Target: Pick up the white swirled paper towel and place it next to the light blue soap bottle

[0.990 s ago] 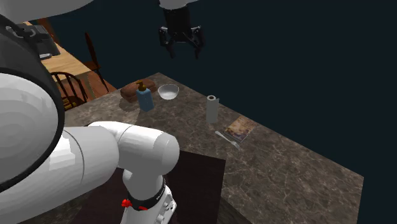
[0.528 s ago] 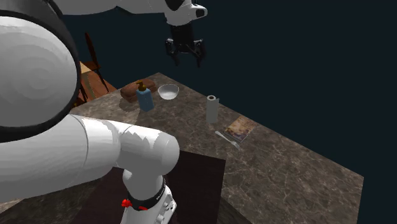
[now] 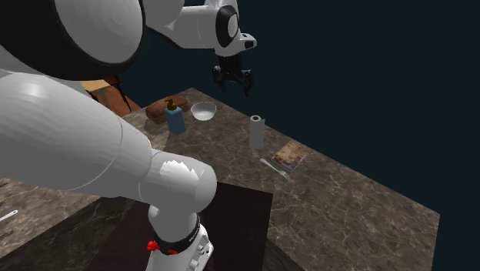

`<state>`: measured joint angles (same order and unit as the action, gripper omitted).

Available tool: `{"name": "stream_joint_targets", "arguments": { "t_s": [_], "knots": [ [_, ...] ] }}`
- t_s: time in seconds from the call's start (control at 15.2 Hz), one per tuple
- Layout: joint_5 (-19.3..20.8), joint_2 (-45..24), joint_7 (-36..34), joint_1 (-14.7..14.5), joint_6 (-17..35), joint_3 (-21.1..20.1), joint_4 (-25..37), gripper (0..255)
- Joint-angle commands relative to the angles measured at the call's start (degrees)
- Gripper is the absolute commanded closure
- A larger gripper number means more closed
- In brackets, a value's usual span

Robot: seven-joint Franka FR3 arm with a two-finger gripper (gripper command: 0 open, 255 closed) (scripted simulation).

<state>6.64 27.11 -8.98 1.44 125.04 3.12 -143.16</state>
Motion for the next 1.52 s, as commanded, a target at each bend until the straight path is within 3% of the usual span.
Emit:
{"name": "stream_joint_targets", "arguments": {
  "t_s": [0.0,0.73,1.45],
  "knots": [
    [-0.1,-4.4,-1.6,0.1,4.1,-0.2,0.6,0],
    [-0.1,-29.4,-8.0,1.1,21.4,-0.1,9.0,0],
    [-1.9,-54.6,-12.5,1.8,29.8,0.5,26.7,0]
  ]
}}
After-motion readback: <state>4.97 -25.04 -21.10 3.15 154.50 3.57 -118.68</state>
